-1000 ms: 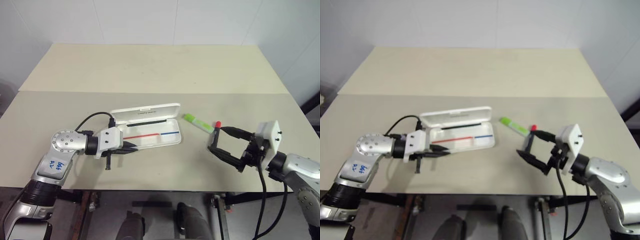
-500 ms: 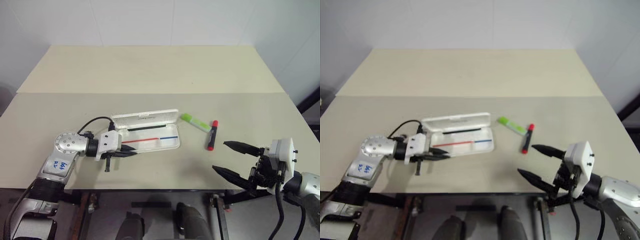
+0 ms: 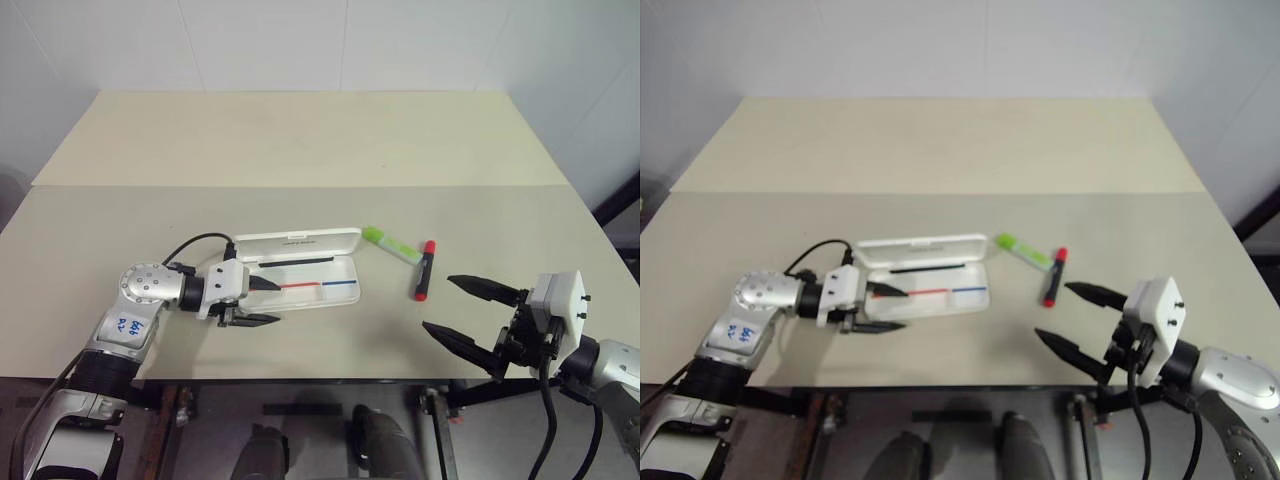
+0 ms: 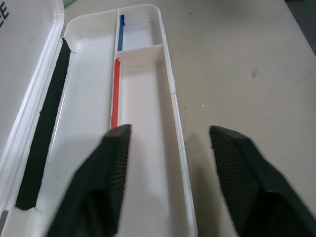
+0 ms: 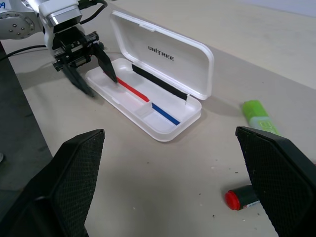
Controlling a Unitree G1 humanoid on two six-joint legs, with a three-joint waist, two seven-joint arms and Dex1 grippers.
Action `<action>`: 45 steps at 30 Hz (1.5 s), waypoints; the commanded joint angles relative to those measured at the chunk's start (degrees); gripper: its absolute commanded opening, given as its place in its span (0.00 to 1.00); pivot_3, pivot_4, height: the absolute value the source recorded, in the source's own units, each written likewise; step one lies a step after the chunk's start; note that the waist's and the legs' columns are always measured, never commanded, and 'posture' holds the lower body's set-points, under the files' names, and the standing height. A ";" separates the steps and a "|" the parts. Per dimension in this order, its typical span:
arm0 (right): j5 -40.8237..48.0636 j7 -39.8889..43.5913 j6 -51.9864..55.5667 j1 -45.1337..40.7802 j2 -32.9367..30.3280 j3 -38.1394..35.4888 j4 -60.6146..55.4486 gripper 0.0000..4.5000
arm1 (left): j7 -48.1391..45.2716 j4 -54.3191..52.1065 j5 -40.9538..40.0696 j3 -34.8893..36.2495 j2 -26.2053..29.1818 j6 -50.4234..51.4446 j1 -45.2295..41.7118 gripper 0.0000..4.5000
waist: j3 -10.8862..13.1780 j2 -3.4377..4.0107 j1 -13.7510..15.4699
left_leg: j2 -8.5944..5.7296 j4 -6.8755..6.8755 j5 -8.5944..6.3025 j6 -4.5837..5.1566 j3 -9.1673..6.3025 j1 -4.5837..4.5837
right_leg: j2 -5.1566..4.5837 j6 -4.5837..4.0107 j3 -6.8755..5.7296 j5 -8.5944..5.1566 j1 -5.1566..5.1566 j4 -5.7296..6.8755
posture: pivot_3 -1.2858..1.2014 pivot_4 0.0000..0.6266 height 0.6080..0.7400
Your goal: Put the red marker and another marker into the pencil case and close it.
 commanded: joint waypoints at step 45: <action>-20.85 -23.50 9.04 -20.82 11.76 15.20 16.55 1.00 | 4.85 -32.29 -30.08 27.48 4.70 21.01 24.88 1.00 | 0.30 -0.42 -0.30 | 0.06 -0.09 -0.03 -0.02 0.16 0.85 | 0.03 -0.91 0.14 -0.51 0.62 -0.27 | 0.52 0.24 1.00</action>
